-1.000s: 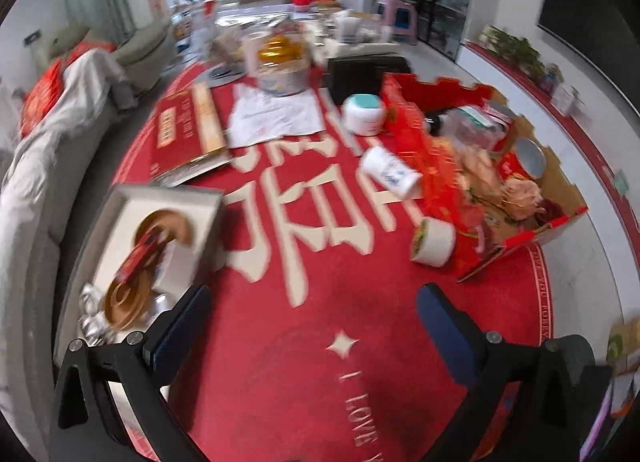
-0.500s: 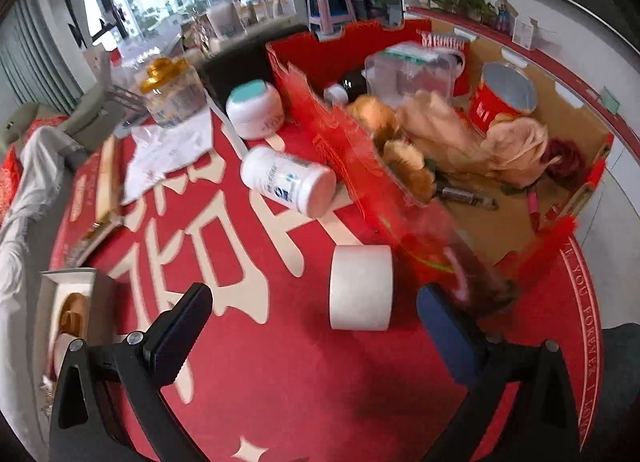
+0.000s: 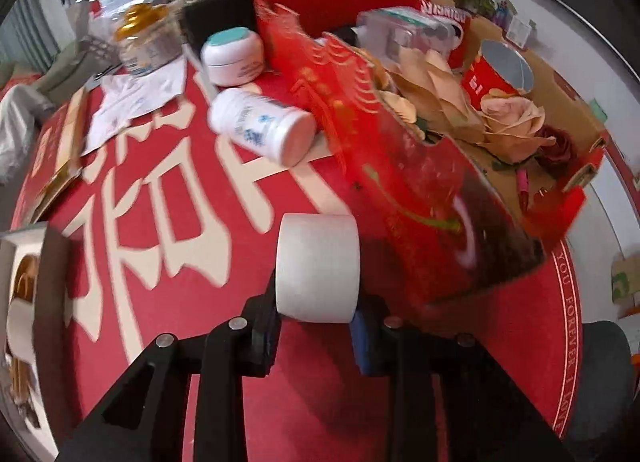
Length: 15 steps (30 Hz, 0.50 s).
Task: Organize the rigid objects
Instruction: 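Grasp the white paper roll with the left tool while the right tool grasps the yellow-labelled bottle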
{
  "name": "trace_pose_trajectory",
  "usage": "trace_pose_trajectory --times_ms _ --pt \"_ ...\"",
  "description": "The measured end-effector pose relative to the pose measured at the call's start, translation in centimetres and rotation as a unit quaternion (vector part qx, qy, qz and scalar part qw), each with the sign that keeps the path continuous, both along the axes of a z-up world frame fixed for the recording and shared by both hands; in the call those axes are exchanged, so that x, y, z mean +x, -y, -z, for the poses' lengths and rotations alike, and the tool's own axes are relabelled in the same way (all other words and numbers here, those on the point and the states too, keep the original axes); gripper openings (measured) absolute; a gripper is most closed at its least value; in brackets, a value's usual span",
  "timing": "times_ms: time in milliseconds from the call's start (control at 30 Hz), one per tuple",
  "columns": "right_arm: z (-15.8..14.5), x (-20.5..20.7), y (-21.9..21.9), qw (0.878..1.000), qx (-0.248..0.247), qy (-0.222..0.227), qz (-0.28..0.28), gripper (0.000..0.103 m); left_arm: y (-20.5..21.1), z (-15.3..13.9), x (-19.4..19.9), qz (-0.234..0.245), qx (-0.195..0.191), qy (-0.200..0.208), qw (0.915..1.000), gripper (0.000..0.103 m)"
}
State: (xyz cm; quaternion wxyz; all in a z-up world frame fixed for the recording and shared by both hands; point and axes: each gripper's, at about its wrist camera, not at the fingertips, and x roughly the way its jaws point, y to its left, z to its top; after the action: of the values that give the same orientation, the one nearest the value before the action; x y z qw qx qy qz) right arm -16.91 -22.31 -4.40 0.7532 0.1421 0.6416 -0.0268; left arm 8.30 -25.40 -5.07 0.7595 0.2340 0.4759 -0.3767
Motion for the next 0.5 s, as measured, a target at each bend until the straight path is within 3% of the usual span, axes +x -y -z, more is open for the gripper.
trace_pose_trajectory --times_ms 100,167,233,267,300,433,500 --pt "0.2 0.6 -2.7 0.995 -0.034 -0.015 -0.091 0.084 -2.0 -1.1 -0.2 -0.009 -0.011 0.004 0.9999 0.032" --pt "1.1 1.5 -4.3 0.990 -0.032 -0.048 -0.129 0.084 -3.3 -2.1 -0.3 -0.015 -0.019 0.008 0.9997 0.032" --pt "2.3 2.0 -4.9 0.988 -0.023 -0.082 -0.130 0.083 -4.5 -3.0 -0.4 -0.023 -0.027 0.010 0.9993 0.032" --pt "3.1 2.2 -5.2 0.987 -0.018 -0.100 -0.126 0.067 -5.2 -3.6 -0.6 -0.028 -0.033 0.012 0.9990 0.032" --pt "4.1 2.2 -5.5 0.986 -0.010 -0.118 -0.119 0.057 -5.8 -4.1 -0.9 -0.032 -0.036 0.014 0.9988 0.032" --pt "4.5 2.0 -6.8 0.987 -0.022 -0.124 -0.105 0.055 -8.2 -5.7 -1.3 -0.051 -0.040 0.022 0.9976 0.032" --pt "3.5 1.8 -6.9 0.990 -0.032 -0.098 -0.096 0.055 -9.8 -6.6 -1.6 -0.069 -0.039 0.030 0.9964 0.032"
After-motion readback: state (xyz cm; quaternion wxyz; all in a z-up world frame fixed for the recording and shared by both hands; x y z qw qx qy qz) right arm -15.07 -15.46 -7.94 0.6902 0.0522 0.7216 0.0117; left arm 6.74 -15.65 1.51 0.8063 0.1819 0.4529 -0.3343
